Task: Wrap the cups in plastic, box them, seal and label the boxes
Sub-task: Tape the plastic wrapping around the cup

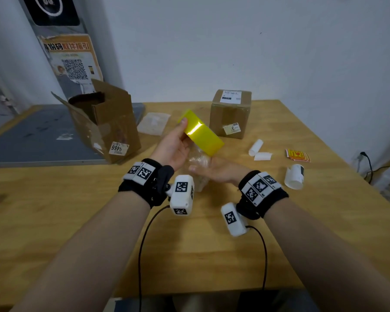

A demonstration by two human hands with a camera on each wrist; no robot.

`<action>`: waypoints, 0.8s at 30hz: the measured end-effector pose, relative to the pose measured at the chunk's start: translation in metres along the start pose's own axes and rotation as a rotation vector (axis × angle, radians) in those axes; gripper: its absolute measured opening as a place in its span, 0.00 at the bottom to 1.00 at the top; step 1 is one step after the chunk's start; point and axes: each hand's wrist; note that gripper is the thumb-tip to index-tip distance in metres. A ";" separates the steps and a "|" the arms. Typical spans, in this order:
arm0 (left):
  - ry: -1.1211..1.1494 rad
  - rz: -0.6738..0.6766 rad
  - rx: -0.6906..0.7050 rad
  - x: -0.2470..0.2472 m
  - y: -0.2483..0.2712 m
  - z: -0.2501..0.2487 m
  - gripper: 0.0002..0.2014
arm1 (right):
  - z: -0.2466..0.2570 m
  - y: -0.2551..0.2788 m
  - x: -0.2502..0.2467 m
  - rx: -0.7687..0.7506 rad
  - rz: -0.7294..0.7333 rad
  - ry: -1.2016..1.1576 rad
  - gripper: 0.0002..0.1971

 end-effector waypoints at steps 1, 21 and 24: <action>-0.029 0.013 0.006 0.001 0.000 0.001 0.12 | -0.004 0.002 -0.007 0.031 -0.011 0.035 0.18; -0.116 -0.043 0.085 0.001 -0.003 0.008 0.14 | 0.049 0.068 -0.075 -0.331 -0.614 -0.181 0.27; -0.234 0.090 0.120 0.003 0.002 0.008 0.23 | 0.060 0.073 -0.077 -0.311 -0.548 -0.030 0.30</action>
Point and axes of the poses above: each hand's wrist, its own y-axis away from the middle knuckle, its own x-axis out of the palm, z = x × y, and after that the axes turned 5 degrees about x, right-handed
